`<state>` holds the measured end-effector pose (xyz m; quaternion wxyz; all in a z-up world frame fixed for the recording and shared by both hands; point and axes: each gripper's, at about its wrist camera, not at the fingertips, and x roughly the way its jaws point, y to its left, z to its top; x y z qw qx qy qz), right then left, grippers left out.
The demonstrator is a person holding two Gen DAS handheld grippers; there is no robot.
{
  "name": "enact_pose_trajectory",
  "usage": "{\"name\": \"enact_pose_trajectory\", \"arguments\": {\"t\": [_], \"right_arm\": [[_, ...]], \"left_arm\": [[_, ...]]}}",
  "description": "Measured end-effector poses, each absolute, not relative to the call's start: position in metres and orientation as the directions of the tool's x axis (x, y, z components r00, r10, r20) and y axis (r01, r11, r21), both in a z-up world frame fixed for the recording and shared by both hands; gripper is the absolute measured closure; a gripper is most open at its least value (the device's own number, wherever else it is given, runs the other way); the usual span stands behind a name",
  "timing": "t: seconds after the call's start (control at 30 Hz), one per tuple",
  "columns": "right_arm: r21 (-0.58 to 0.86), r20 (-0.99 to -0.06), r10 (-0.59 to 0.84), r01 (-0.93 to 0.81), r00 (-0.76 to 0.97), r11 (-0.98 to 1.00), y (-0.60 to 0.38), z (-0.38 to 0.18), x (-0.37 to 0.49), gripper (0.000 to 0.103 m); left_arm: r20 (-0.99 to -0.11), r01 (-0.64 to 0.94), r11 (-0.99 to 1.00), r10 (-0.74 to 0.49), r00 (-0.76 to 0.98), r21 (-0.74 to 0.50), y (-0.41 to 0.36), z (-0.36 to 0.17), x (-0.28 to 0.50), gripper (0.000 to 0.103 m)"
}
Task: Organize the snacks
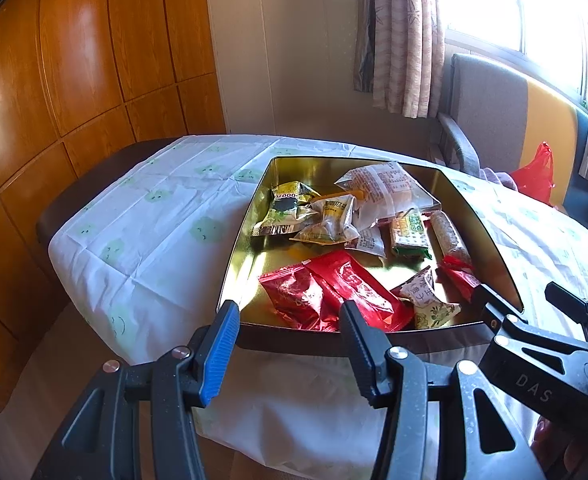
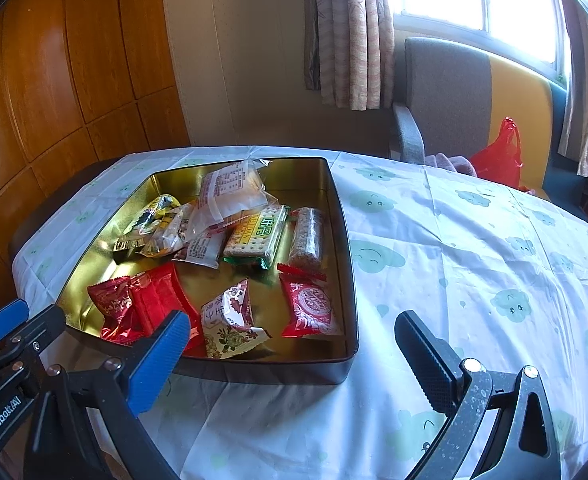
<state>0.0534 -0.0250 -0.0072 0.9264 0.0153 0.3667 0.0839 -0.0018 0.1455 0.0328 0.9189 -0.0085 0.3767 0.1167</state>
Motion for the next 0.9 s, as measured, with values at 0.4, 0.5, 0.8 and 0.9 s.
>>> {"name": "enact_pose_trajectory", "arguments": {"t": [0.4,0.5,0.8,0.9], "right_arm": [[0.092,-0.680,0.164,-0.139,0.715,0.986,-0.0267,-0.0092,0.0534,0.000],[0.096,-0.681,0.165,-0.137,0.714,0.986,-0.0276,-0.0095,0.0538,0.000],[0.098,-0.686,0.167,-0.138,0.708,0.986,-0.0274,-0.0119,0.0543,0.000],[0.100,-0.687,0.167,-0.136,0.707,0.986,-0.0274,-0.0127,0.0545,0.000]], "left_arm": [[-0.698,-0.207,0.975,0.204,0.686,0.082,0.1412,0.0321,-0.0015,0.050],[-0.701,-0.209,0.974,0.206,0.683,0.082,0.1416,0.0312,-0.0005,0.050],[-0.699,-0.213,0.973,0.213,0.682,0.089,0.1418,0.0300,-0.0002,0.050],[-0.702,-0.215,0.973,0.210,0.680,0.083,0.1426,0.0291,-0.0001,0.050]]}}
